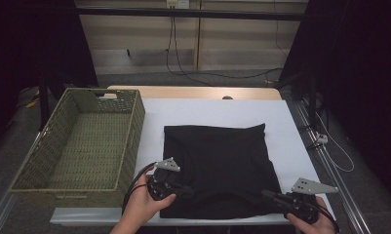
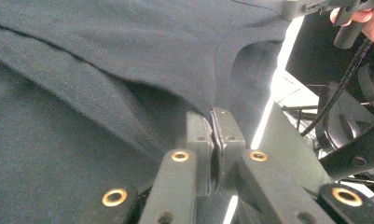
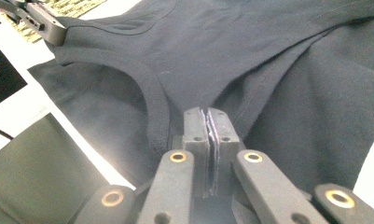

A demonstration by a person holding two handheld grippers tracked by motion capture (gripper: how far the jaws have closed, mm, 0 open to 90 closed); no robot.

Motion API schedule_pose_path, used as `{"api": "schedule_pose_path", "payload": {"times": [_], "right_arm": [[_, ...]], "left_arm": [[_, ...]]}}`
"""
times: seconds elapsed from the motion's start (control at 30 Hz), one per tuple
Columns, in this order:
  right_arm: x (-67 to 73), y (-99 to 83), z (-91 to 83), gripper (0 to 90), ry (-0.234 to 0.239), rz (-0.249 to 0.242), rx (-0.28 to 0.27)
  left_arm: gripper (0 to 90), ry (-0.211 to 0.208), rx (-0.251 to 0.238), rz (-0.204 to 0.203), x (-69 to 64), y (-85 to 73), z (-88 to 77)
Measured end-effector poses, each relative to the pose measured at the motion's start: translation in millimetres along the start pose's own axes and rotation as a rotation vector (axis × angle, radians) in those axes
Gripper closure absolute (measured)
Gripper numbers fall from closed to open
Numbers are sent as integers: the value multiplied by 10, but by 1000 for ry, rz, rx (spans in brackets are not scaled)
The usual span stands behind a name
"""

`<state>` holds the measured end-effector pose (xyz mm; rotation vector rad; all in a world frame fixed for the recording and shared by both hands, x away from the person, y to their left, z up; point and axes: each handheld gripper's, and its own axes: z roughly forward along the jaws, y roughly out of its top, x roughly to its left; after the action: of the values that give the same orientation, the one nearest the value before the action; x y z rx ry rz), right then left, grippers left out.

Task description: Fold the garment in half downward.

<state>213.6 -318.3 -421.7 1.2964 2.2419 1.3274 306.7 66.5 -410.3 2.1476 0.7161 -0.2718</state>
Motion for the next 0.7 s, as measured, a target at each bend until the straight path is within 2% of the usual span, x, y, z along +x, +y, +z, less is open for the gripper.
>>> {"api": "schedule_pose_path", "payload": {"times": [0.23, 0.33, 0.37, 0.4, 0.57, 0.6, 0.63, 0.67, 0.7], "right_arm": [[33, -30, -69, 883, 10, -4, -2], [71, -64, -106, 883, 20, -2, 0], [79, -74, -112, 883, 22, -8, 5], [79, -74, -112, 883, 22, -8, 5], [123, -103, -104, 879, 42, -27, 30], [129, -105, -91, 871, 53, -27, 41], [130, -110, -78, 829, 52, -37, 44], [132, -113, -64, 737, 42, -42, 35], [132, -113, -64, 737, 42, -42, 35]], "left_arm": [[870, -12, 7, 7, -60, -17, -2], [869, -9, 8, -6, -99, -55, -9], [869, -15, 14, 14, -98, -62, -12], [868, -15, 14, 14, -98, -62, -12], [859, -22, 29, -2, -100, -135, 29], [835, -27, 37, 28, -79, -134, 33], [777, -27, 29, 26, -62, -133, 39], [703, -27, 29, 26, -62, -133, 39], [703, -19, 31, 16, -48, -131, 31]]}}
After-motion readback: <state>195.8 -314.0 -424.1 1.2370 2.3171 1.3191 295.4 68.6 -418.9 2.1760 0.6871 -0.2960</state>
